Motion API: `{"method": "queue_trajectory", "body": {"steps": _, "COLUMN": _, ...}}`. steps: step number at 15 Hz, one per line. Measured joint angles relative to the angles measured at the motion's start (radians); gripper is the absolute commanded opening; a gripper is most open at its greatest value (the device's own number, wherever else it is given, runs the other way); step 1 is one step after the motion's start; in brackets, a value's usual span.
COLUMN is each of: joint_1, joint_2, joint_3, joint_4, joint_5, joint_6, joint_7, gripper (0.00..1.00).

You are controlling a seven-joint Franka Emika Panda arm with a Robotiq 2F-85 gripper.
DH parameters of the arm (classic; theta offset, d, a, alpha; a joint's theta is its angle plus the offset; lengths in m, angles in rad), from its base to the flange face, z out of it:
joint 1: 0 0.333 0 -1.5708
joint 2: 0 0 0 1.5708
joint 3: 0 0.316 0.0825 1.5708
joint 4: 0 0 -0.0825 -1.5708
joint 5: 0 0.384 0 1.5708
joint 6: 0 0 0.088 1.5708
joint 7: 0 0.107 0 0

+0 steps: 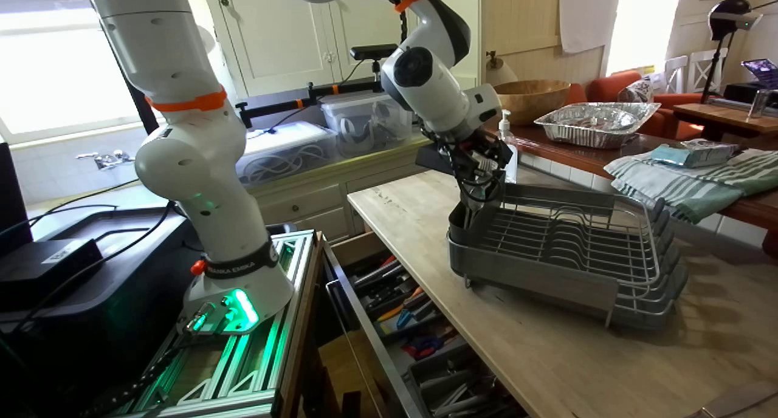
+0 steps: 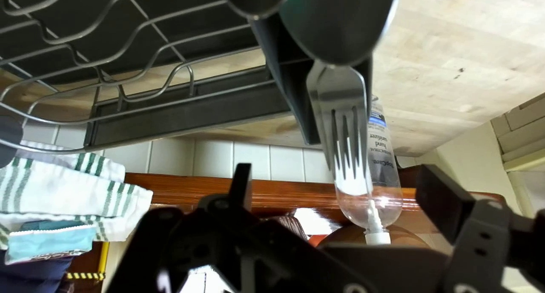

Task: Move two forks to the next space on the right

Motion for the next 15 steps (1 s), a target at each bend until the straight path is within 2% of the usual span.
{"method": "queue_trajectory", "body": {"steps": 8, "joint_1": 0.006, "joint_2": -0.032, "joint_3": 0.015, "joint_4": 0.001, "joint_5": -0.043, "joint_6": 0.007, "joint_7": 0.144, "gripper": 1.0}}
{"method": "queue_trajectory", "body": {"steps": 15, "joint_1": 0.012, "joint_2": -0.087, "joint_3": 0.033, "joint_4": -0.015, "joint_5": -0.187, "joint_6": 0.007, "joint_7": 0.393, "gripper": 1.0}}
